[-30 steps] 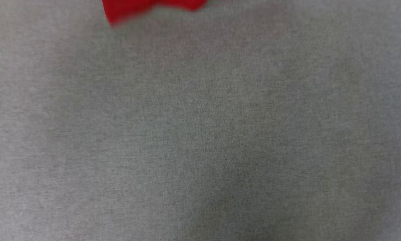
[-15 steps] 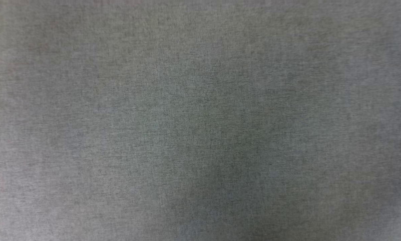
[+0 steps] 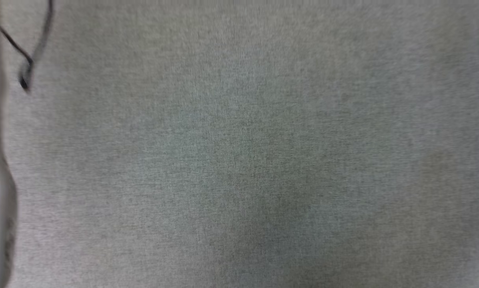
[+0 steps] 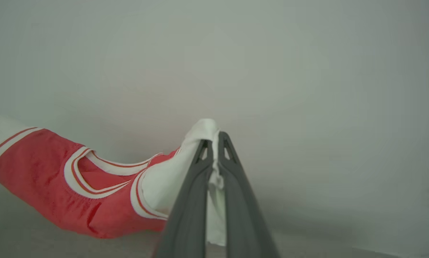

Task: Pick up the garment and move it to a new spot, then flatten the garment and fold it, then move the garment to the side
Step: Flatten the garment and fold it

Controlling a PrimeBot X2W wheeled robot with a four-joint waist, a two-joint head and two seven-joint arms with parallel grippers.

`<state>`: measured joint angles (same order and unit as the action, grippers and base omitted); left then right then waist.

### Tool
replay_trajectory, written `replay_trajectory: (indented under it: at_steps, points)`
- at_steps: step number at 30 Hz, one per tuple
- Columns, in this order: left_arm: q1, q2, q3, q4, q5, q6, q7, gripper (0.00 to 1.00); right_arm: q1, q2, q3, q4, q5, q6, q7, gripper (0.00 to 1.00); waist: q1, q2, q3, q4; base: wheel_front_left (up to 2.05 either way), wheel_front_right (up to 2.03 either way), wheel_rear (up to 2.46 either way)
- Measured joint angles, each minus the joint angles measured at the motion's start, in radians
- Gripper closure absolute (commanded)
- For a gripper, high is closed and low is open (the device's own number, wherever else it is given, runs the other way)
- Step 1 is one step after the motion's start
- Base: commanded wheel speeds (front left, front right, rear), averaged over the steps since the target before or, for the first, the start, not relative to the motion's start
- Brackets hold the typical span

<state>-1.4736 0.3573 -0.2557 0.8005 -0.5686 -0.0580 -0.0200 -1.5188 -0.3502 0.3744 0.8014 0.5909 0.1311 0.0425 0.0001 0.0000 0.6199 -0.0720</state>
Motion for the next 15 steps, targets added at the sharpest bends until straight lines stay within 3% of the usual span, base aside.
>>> replay_trajectory:
  at_steps: [8, 15]
  points:
    - [0.333, -0.021, -0.004, -0.004, -0.041, -0.012, -0.060, 1.00, 0.309, -0.018, 0.078, -0.023, 0.087, 0.000, -0.047, 1.00, -0.0001, 0.0000, -0.144, 0.001, 0.00, 0.00, 0.00]
    - [0.640, -0.001, 0.016, -0.131, -0.082, 0.005, -0.094, 1.00, 0.582, -0.046, 0.109, -0.098, 0.126, 0.000, -0.087, 1.00, -0.0002, 0.0001, -0.269, 0.004, 0.00, 0.00, 0.00]
